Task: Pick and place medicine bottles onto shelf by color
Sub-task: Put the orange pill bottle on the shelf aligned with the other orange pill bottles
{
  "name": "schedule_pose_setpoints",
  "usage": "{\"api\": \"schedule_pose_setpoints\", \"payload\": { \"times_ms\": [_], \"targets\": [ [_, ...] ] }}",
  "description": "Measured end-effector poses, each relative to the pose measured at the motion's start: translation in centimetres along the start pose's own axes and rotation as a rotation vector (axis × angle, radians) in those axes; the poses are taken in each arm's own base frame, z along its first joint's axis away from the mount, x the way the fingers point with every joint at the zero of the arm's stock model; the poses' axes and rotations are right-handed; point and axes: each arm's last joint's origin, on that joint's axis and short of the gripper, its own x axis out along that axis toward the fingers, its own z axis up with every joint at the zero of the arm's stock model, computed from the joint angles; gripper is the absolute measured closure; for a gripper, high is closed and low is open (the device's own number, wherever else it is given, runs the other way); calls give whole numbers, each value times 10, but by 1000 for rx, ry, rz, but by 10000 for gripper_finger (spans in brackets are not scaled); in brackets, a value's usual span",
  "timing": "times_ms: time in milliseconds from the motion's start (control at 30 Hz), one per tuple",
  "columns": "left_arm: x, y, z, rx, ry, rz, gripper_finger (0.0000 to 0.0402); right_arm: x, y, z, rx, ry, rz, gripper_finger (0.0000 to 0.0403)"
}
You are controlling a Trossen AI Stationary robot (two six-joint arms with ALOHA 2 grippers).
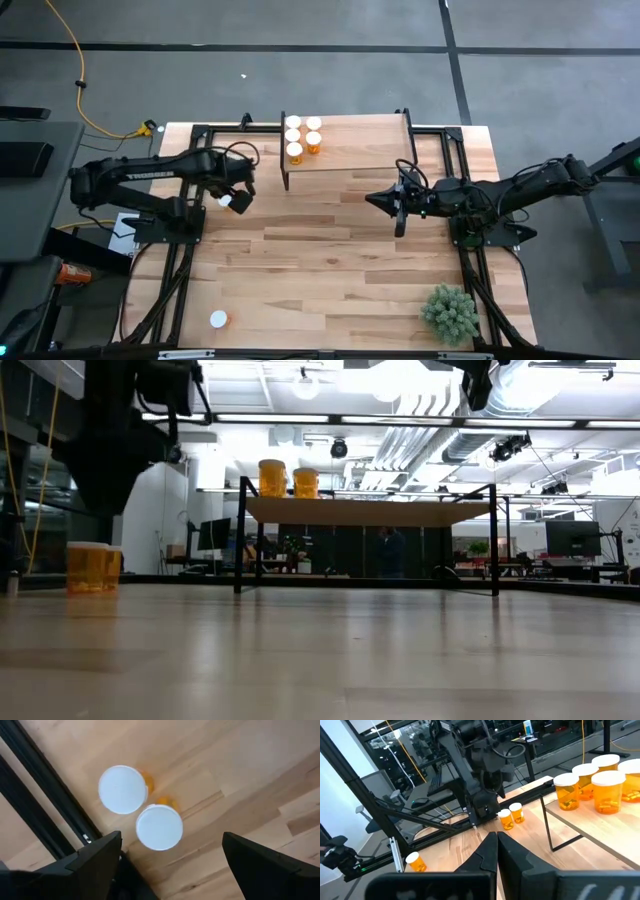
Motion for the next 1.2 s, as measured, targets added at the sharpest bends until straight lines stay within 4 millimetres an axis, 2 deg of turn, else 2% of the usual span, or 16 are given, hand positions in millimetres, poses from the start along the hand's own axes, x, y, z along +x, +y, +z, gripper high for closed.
{"api": "schedule_pose_setpoints", "payload": {
  "times_ms": [167,333,600,867,1200],
  "targets": [
    [21,3,-3,-74,31,36,65,0,-1,-2,1,21,-8,402],
    [42,9,-10,-205,27,-35,65,0,-2,-3,-13,34,-17,402],
    [55,14,-12,-299,17,-13,69,0,-3,-3,-23,22,-50,402],
    [65,13,-11,-362,-5,-62,72,0,-3,-3,-24,21,-53,402],
    [67,12,-12,-380,12,-73,121,0,-3,-3,-24,21,-52,402]
  ]
}}
